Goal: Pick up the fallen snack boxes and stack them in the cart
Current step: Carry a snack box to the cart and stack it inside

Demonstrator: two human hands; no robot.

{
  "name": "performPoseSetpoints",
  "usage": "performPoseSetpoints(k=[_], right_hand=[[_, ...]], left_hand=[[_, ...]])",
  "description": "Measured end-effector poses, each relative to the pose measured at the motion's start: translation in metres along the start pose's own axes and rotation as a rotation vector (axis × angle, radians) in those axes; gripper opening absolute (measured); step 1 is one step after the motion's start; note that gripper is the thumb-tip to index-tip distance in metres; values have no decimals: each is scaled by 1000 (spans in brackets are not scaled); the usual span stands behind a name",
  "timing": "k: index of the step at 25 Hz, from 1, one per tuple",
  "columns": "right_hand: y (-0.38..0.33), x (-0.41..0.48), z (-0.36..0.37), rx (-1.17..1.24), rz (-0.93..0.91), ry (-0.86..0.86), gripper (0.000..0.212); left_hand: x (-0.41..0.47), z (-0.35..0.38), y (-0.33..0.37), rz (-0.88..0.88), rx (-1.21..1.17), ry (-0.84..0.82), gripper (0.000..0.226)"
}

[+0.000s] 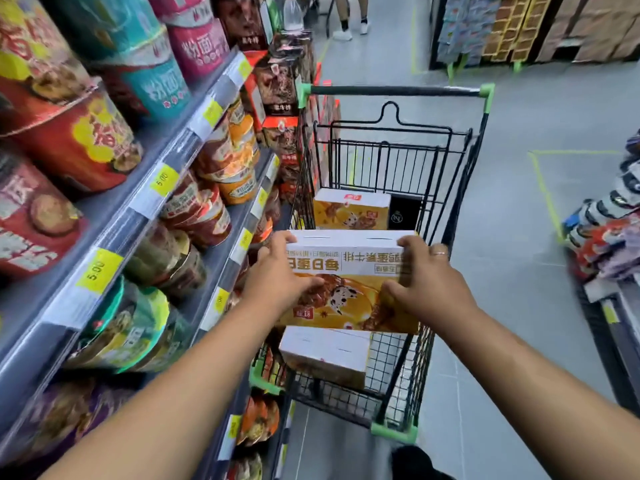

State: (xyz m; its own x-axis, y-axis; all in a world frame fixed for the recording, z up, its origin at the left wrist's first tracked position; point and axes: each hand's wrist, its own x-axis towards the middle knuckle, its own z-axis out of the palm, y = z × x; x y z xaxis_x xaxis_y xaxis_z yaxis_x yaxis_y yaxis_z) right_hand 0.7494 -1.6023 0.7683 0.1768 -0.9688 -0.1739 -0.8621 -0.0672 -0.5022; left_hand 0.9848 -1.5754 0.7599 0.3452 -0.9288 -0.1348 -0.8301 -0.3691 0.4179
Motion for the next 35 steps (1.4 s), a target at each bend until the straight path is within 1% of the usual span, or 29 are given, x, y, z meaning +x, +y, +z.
performPoseSetpoints(k=[4,8,14,19,21,22,24,26,28,30,33,35], right_hand=[[14,63,9,-2,4,-67,65],[29,122,28,89,47,-148,59],[30,184,77,121,116,-135,55],[32,229,119,95,195,-105,53],[38,242,136,70,205,-122,54],[40,246,146,48,203,-166,56],[43,250,163,-7,176,-279,62],[43,250,171,-45,176,-324,65],[41,247,173,-76,194,-340,66],[39,244,172,-98,208,-364,67],[40,240,165,-87,218,-413,70],[40,237,158,-94,226,-444,78]], left_hand=[[59,18,8,-28,19,-67,67],[117,44,8,-46,8,-82,62],[200,81,-9,-69,75,-139,61],[255,116,-25,-16,177,-177,52],[269,132,-31,22,212,-212,46],[273,140,-36,40,247,-247,46],[277,155,-48,65,329,-334,52],[276,164,-56,67,362,-345,53],[273,166,-56,67,396,-331,53],[270,165,-54,75,438,-351,58],[268,157,-50,71,454,-423,59],[265,149,-46,96,440,-461,63]])
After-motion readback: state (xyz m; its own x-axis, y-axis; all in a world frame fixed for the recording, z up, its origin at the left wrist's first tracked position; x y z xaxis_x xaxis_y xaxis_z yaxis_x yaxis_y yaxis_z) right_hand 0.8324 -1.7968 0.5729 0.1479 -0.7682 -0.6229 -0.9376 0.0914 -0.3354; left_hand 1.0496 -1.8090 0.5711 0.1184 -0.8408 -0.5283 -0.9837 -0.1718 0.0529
